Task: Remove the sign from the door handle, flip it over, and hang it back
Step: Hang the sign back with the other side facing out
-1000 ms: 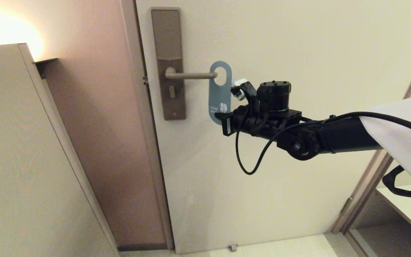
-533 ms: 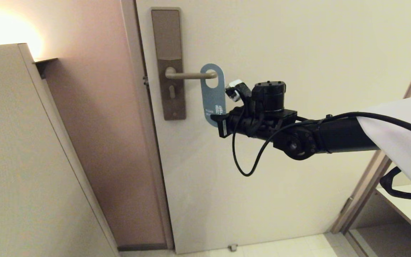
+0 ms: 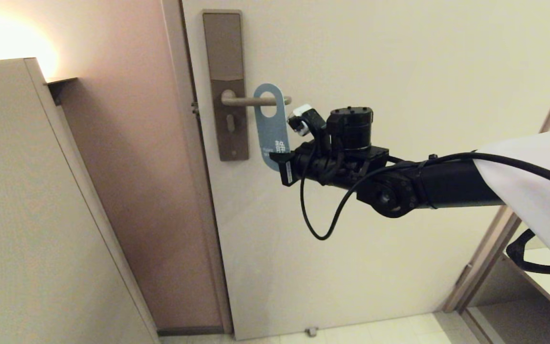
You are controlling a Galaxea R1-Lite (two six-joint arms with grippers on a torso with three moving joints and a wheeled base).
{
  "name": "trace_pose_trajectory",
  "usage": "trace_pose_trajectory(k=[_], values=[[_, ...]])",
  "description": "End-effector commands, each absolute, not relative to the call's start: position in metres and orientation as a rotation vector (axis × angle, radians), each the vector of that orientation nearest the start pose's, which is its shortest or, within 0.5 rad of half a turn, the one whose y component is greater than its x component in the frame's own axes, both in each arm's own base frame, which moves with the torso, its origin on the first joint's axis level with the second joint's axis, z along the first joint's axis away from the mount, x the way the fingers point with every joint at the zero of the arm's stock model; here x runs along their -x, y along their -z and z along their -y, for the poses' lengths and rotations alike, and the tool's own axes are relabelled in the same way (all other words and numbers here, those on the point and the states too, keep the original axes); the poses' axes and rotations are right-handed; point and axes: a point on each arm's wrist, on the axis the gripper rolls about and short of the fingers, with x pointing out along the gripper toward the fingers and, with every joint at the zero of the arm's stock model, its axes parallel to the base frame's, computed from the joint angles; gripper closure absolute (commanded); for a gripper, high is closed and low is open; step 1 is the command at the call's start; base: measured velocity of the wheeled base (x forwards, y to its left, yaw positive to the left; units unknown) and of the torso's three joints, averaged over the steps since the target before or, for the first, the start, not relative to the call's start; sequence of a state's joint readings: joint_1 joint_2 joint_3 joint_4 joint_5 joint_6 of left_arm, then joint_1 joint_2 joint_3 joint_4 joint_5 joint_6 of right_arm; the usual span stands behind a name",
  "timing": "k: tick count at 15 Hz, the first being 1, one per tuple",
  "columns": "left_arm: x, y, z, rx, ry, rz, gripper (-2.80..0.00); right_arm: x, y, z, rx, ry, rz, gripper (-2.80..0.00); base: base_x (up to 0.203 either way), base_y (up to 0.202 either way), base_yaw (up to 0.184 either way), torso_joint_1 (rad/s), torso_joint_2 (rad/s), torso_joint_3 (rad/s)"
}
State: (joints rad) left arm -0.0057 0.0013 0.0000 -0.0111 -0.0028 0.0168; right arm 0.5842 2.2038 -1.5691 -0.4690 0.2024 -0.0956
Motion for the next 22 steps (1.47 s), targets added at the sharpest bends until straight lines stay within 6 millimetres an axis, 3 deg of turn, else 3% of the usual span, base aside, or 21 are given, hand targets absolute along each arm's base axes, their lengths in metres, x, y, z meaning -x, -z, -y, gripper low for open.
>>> trace_pose_trajectory(k=[1, 6, 7, 14, 22], values=[[0.023, -0.077, 0.0, -0.017, 0.009, 0.008, 0.0, -0.382, -0.183, -0.263, 0.125, -0.803, -0.123, 0.0, 0.0, 0.0, 0.0, 0.0, 0.0, 0.0], [0.023, -0.077, 0.0, -0.017, 0.009, 0.01, 0.0, -0.38, -0.178, -0.263, 0.16, -0.808, -0.125, 0.0, 0.0, 0.0, 0.0, 0.0, 0.0, 0.0], [0.023, -0.077, 0.0, -0.017, 0.009, 0.009, 0.0, -0.38, -0.178, -0.263, 0.16, -0.806, -0.127, -2.8, 0.0, 0.0, 0.0, 0.0, 0.0, 0.0], [0.023, -0.077, 0.0, -0.017, 0.009, 0.009, 0.0, -0.378, -0.179, -0.26, 0.155, -0.805, -0.133, -2.8, 0.0, 0.0, 0.0, 0.0, 0.0, 0.0], [0.023, -0.077, 0.0, -0.017, 0.009, 0.009, 0.0, -0.368, -0.203, -0.228, 0.138, -0.767, -0.124, -2.8, 0.0, 0.0, 0.0, 0.0, 0.0, 0.0]])
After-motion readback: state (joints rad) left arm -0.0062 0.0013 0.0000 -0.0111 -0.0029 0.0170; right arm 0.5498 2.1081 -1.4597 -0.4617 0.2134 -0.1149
